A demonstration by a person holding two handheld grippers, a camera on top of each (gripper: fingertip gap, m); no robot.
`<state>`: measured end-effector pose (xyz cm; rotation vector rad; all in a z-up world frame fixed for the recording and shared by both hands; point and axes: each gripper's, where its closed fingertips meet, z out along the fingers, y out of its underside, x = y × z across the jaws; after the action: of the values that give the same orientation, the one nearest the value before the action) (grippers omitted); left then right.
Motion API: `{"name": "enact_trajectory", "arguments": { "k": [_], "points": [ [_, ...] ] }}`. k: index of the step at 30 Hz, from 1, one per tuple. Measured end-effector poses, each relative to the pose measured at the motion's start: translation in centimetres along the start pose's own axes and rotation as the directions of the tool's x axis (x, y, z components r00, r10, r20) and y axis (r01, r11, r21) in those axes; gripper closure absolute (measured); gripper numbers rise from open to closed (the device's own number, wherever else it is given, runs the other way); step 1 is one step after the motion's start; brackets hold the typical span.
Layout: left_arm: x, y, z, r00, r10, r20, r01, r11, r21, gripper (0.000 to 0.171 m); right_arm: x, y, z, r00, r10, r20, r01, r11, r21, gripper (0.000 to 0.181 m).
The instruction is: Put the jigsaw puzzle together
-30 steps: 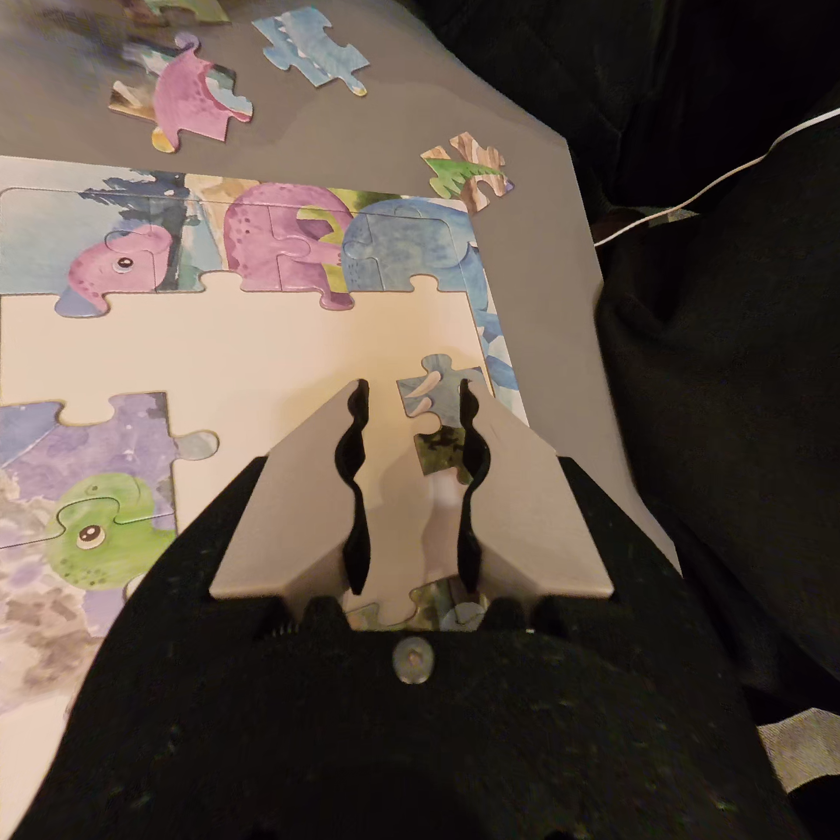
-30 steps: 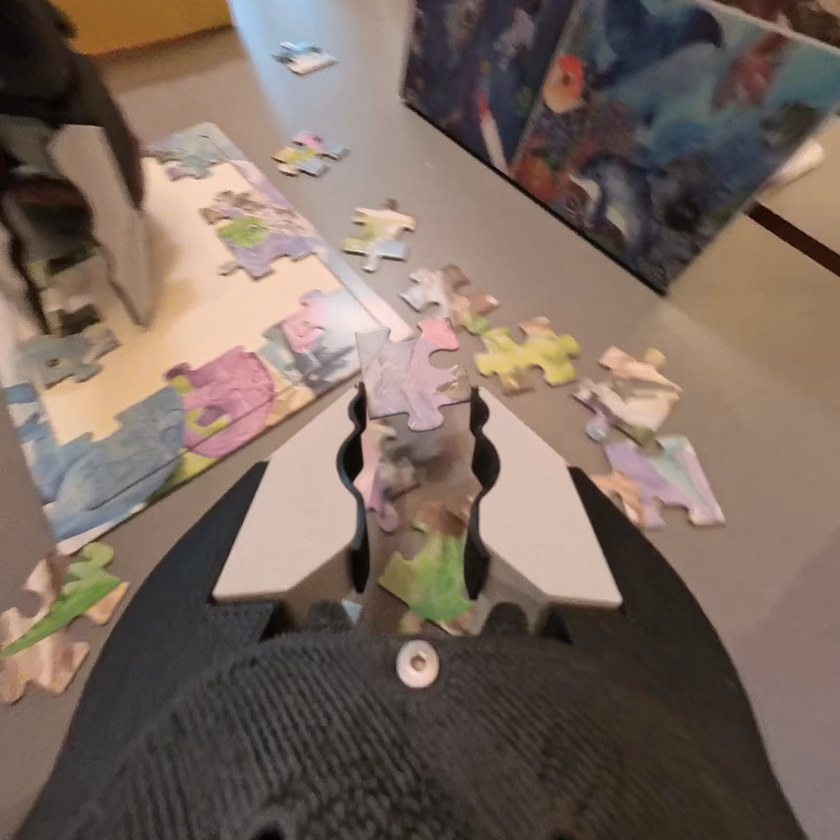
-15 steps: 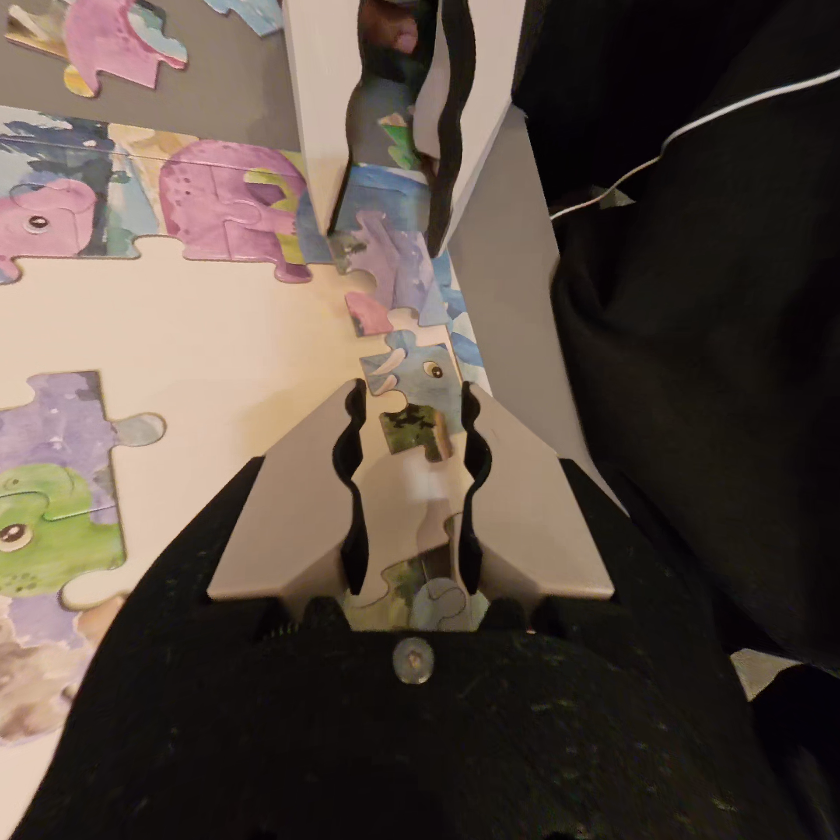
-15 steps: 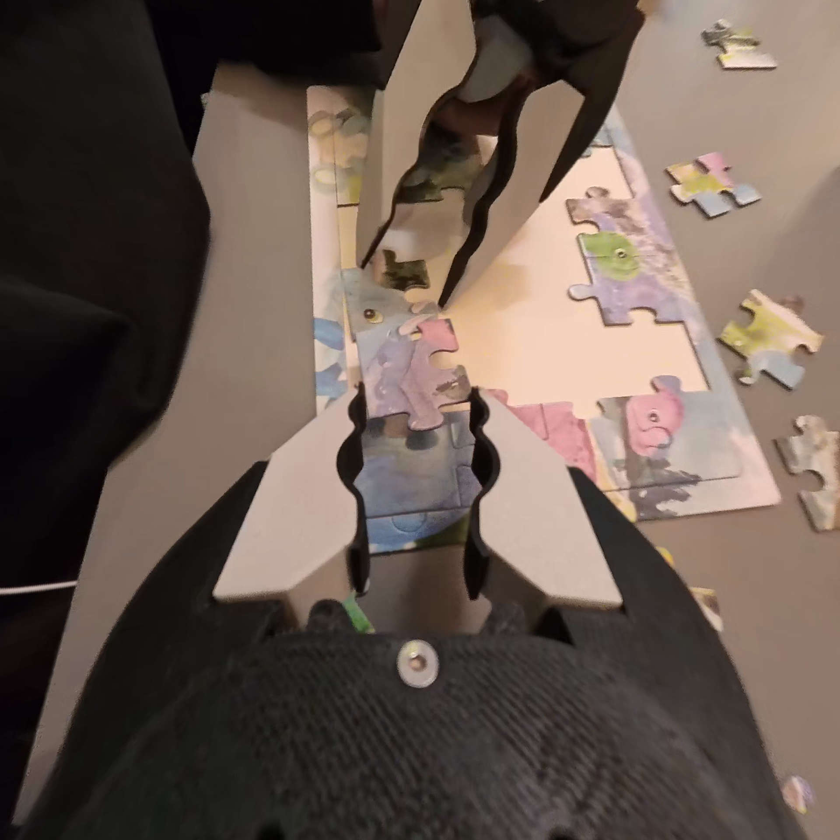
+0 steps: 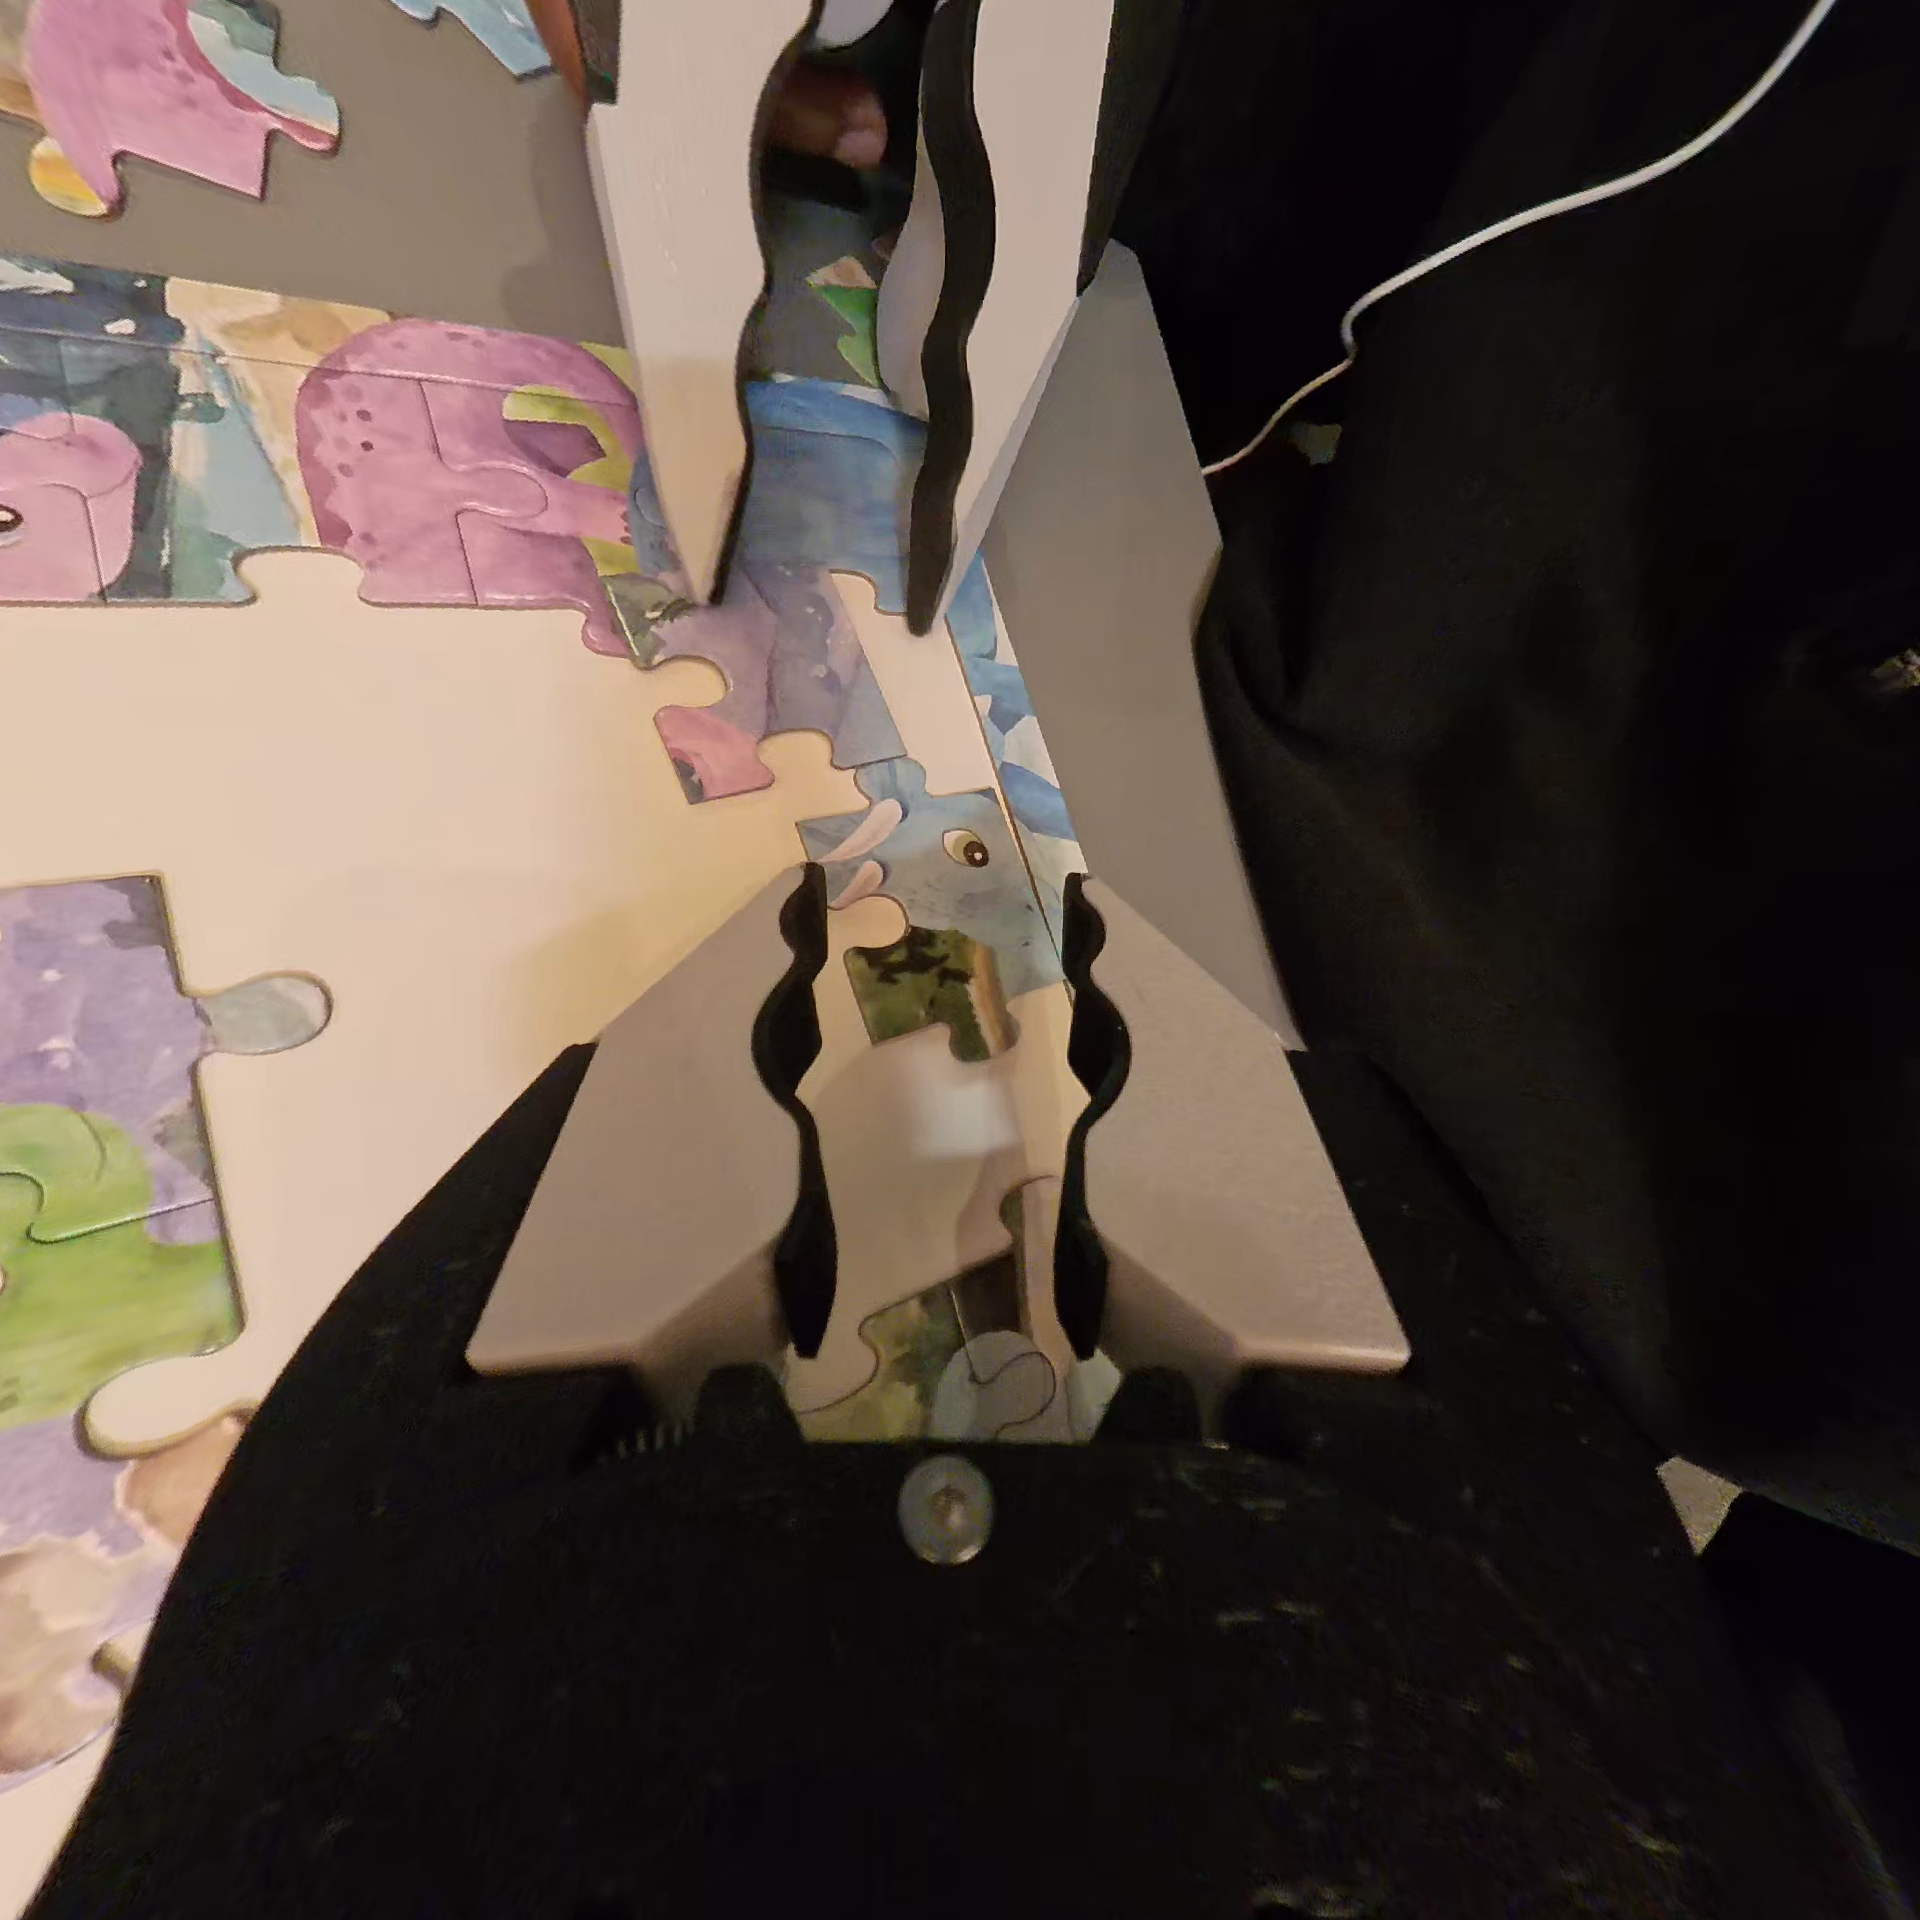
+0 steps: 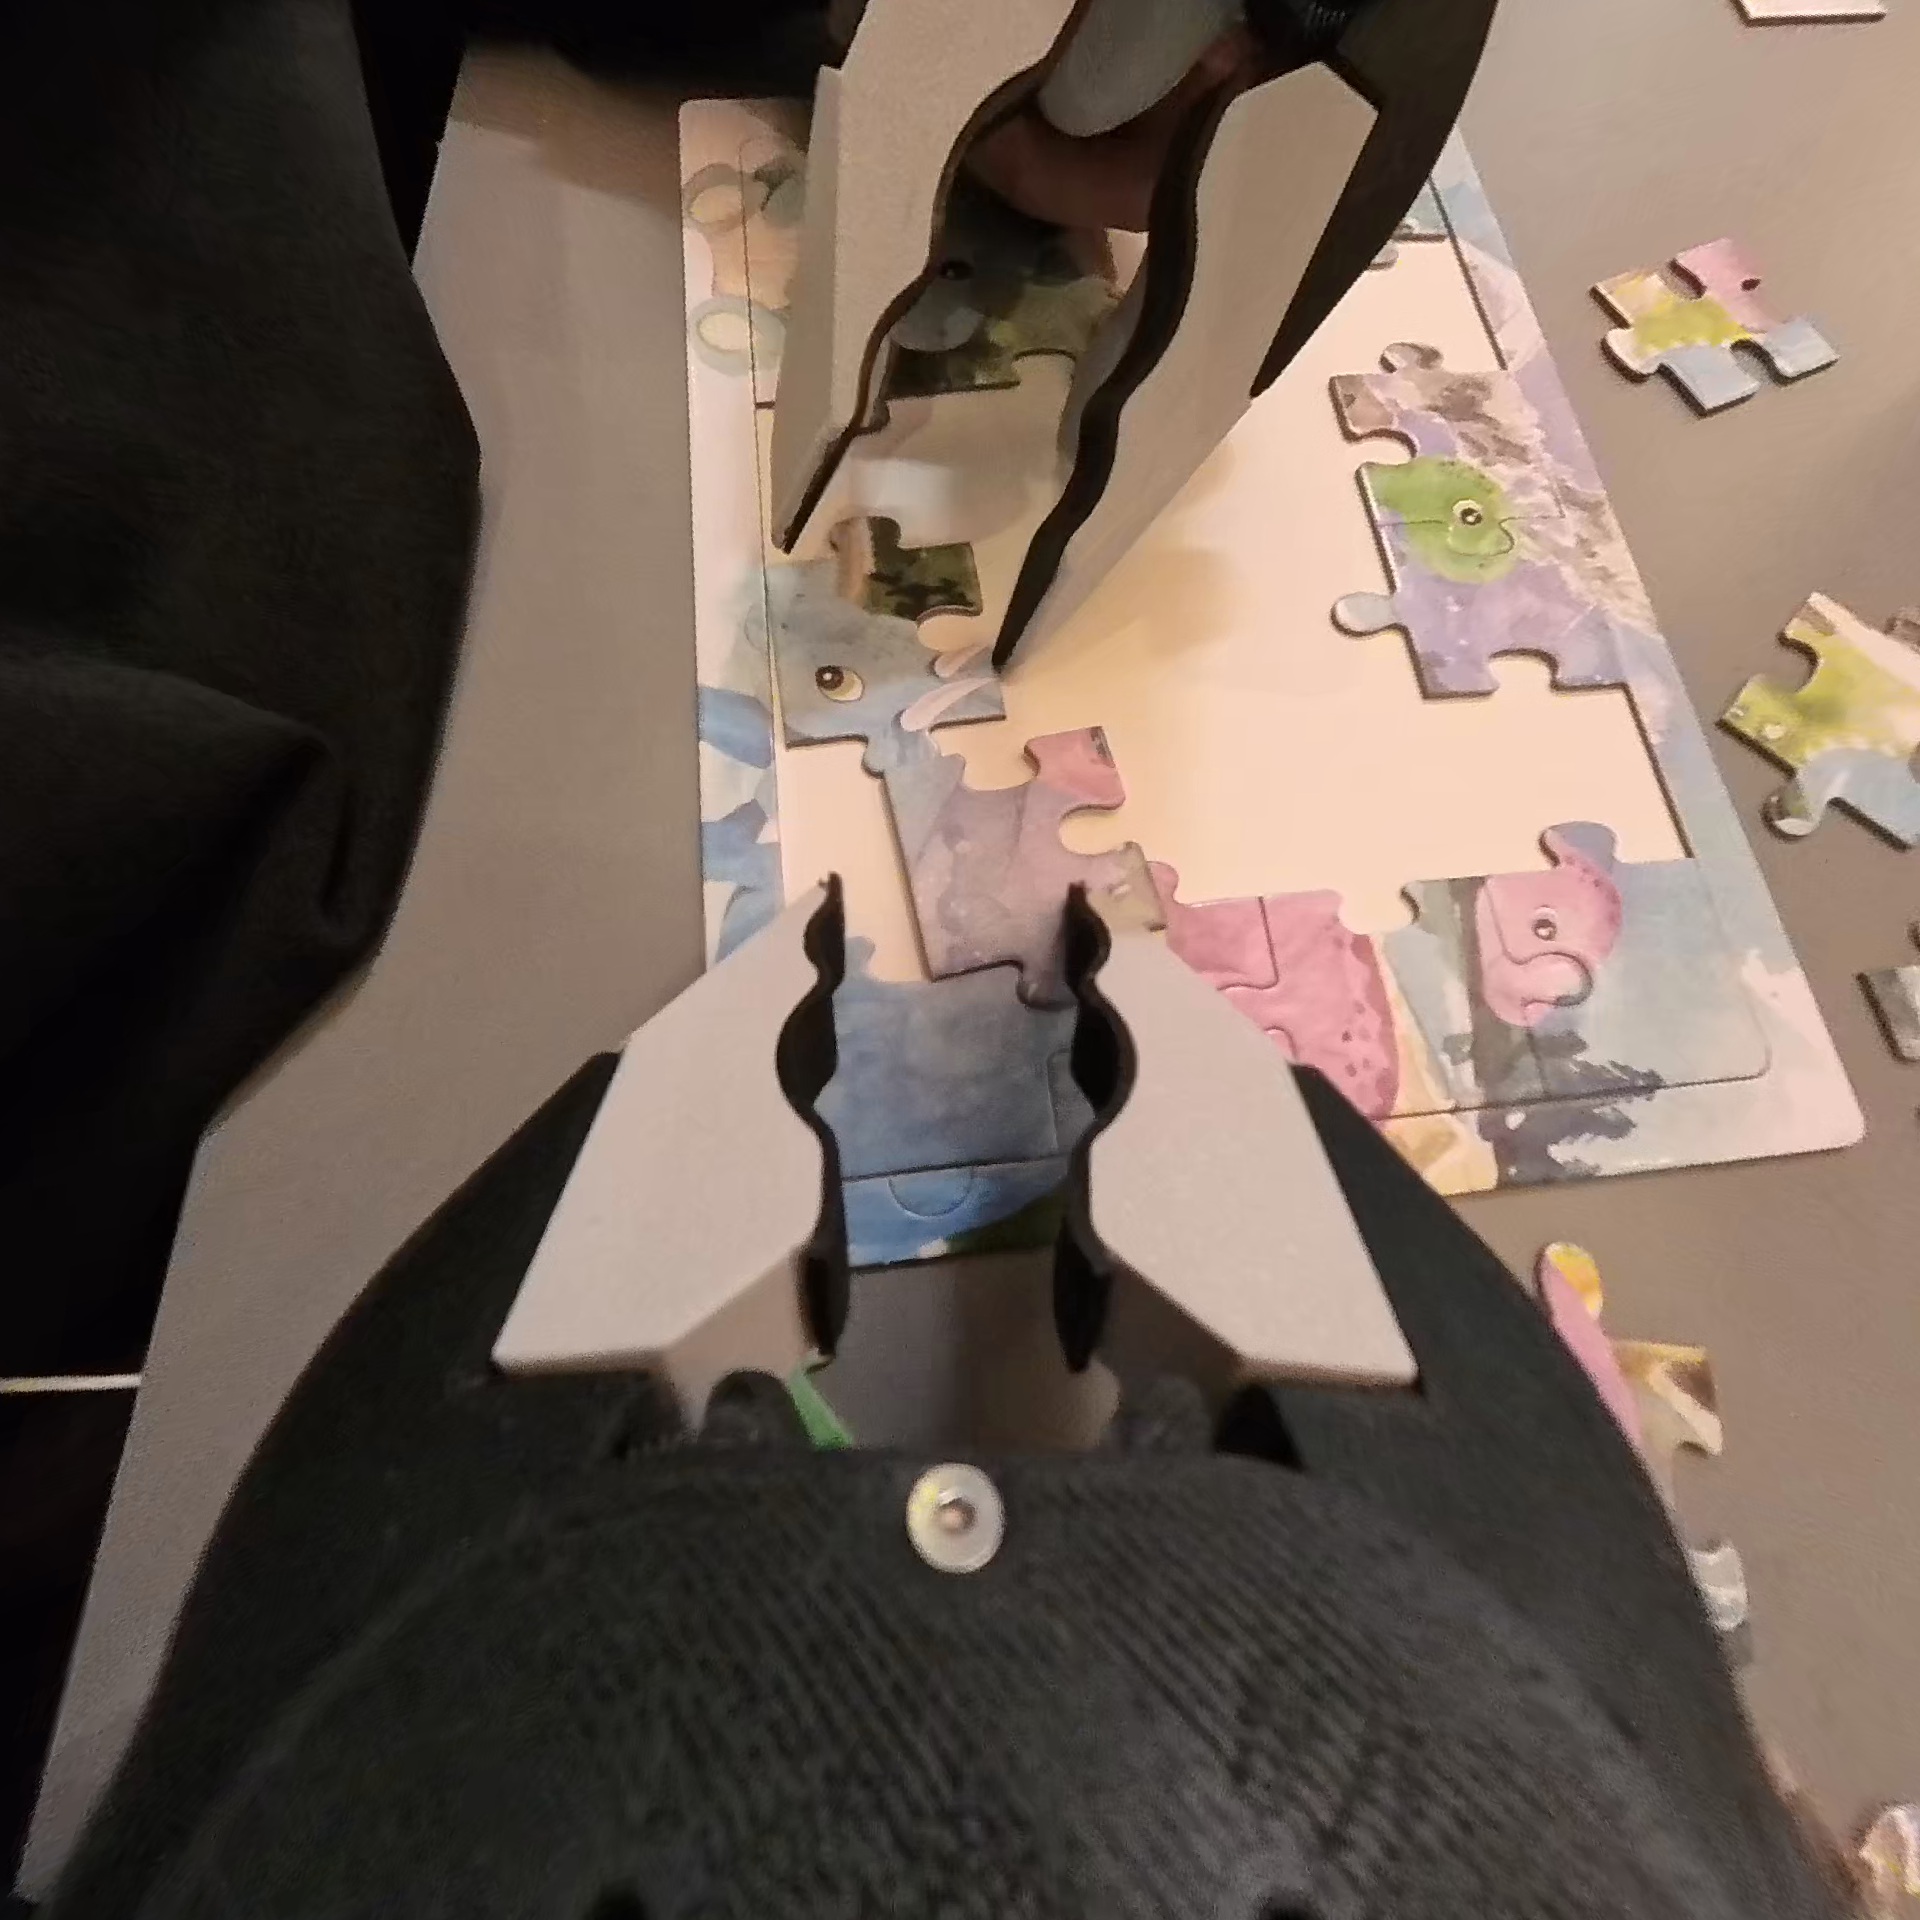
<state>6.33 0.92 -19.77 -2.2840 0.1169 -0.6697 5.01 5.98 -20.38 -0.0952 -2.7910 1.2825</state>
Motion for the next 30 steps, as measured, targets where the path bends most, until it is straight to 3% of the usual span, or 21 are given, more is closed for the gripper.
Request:
{"name": "enact_trajectory", "arguments": {
  "k": [15, 19, 23, 30],
  "points": [
    [0.0, 0.7, -0.8, 1.000, -0.001, 0.016, 0.001, 1.000, -0.030, 0.133, -1.3, -0.4, 0.1, 0.996, 0.026, 0.087, -0.028, 0.999, 0.022, 0.145],
    [0.0, 0.9, -0.8, 1.000, 0.000, 0.019, 0.001, 0.999, -0.035, 0.135, 0.6, -0.2, 0.0, 0.999, 0.024, -0.025, -0.023, 0.999, 0.024, 0.127],
    [-0.5, 1.1, -0.8, 0.994, 0.074, 0.084, -0.068, 0.995, -0.068, 0.147, 0.9, 0.3, 0.3, 0.999, 0.041, -0.036, -0.041, 0.999, -0.006, 0.114],
    [-0.5, 1.4, -0.9, 0.993, 0.080, 0.084, -0.073, 0.994, -0.082, 0.148, 0.4, 0.1, 0.3, 1.000, 0.028, -0.007, -0.028, 1.000, 0.001, 0.128]
  ]
}}
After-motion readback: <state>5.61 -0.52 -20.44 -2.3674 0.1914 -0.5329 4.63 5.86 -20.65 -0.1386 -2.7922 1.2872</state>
